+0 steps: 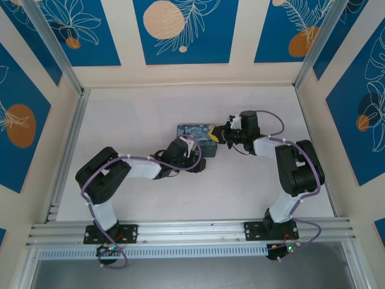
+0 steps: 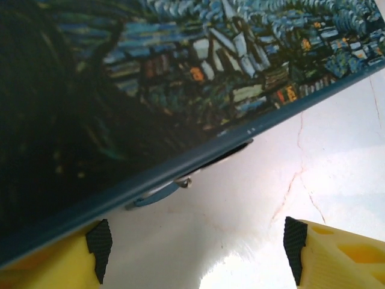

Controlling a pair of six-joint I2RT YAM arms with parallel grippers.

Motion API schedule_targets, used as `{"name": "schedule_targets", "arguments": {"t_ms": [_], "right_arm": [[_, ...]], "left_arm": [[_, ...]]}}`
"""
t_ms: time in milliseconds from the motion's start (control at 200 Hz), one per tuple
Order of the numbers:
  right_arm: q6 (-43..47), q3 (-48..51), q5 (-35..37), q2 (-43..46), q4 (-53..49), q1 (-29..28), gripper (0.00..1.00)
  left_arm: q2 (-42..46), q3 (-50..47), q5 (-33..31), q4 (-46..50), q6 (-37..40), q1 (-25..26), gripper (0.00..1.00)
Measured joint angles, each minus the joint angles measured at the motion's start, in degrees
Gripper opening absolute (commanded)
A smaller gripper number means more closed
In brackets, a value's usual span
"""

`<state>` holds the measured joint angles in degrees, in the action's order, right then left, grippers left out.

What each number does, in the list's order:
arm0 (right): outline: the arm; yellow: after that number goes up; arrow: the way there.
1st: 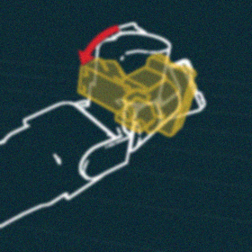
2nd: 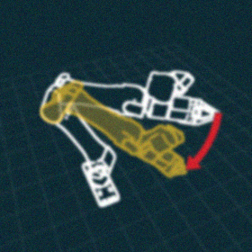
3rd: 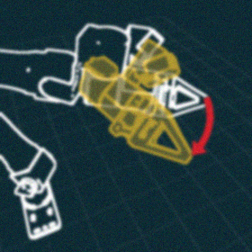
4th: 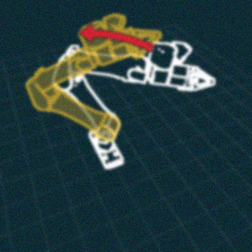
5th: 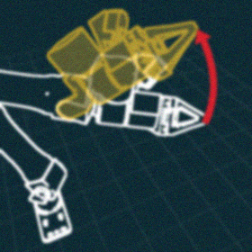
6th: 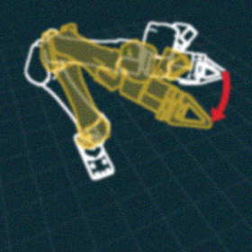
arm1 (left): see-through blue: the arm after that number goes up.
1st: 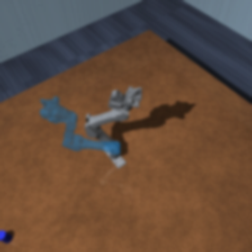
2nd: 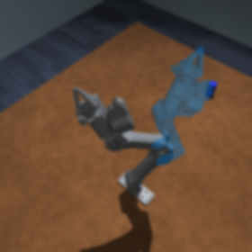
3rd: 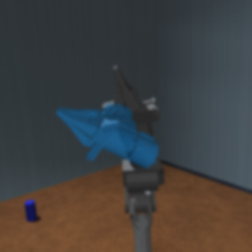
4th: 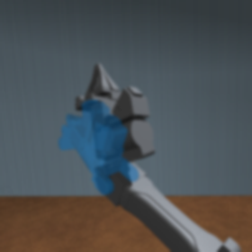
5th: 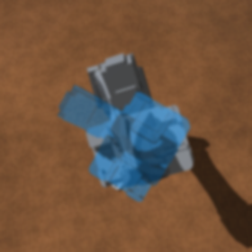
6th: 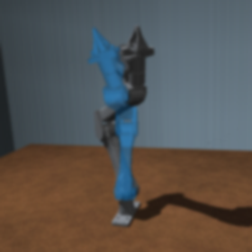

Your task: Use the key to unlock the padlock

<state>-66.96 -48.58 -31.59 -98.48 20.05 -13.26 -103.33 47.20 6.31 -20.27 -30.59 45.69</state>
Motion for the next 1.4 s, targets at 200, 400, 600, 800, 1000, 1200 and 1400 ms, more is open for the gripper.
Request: {"name": "schedule_targets", "arguments": {"t_ms": [200, 400, 600, 800, 1000, 1200, 1400], "right_arm": [[0.0, -0.5, -0.2, -0.5, 0.0, 0.0, 0.0], [0.3, -0.5, -0.2, -0.8, -0.2, 0.0, 0.0], [0.6, -0.5, -0.2, -0.9, -0.2, 0.0, 0.0], [0.8, -0.5, -0.2, -1.2, -0.2, 0.0, 0.0], [0.9, -0.5, -0.2, -1.5, 0.4, 0.4, 0.0], [0.9, -0.5, -0.4, -1.5, 0.4, 0.7, 0.0], [0.8, -0.5, -0.9, -1.6, 0.5, 1.2, 0.0]], "left_arm": [[-2.4, 0.0, -4.9, -5.4, 1.2, 1.2, 0.74], [-4.4, 0.5, -8.6, -8.9, 1.4, 2.6, 0.74], [-5.9, 1.2, -7.8, -12.5, -0.6, 3.3, 0.74], [-7.5, 1.2, -7.0, -17.8, -6.2, 3.3, 0.74], [-10.4, 1.2, -6.9, -25.1, -12.6, 3.3, 0.73], [-11.8, 0.2, -8.1, -30.8, -18.7, 3.3, 0.65], [-12.6, -1.7, -8.5, -36.2, -24.3, 3.3, 0.63]]}}
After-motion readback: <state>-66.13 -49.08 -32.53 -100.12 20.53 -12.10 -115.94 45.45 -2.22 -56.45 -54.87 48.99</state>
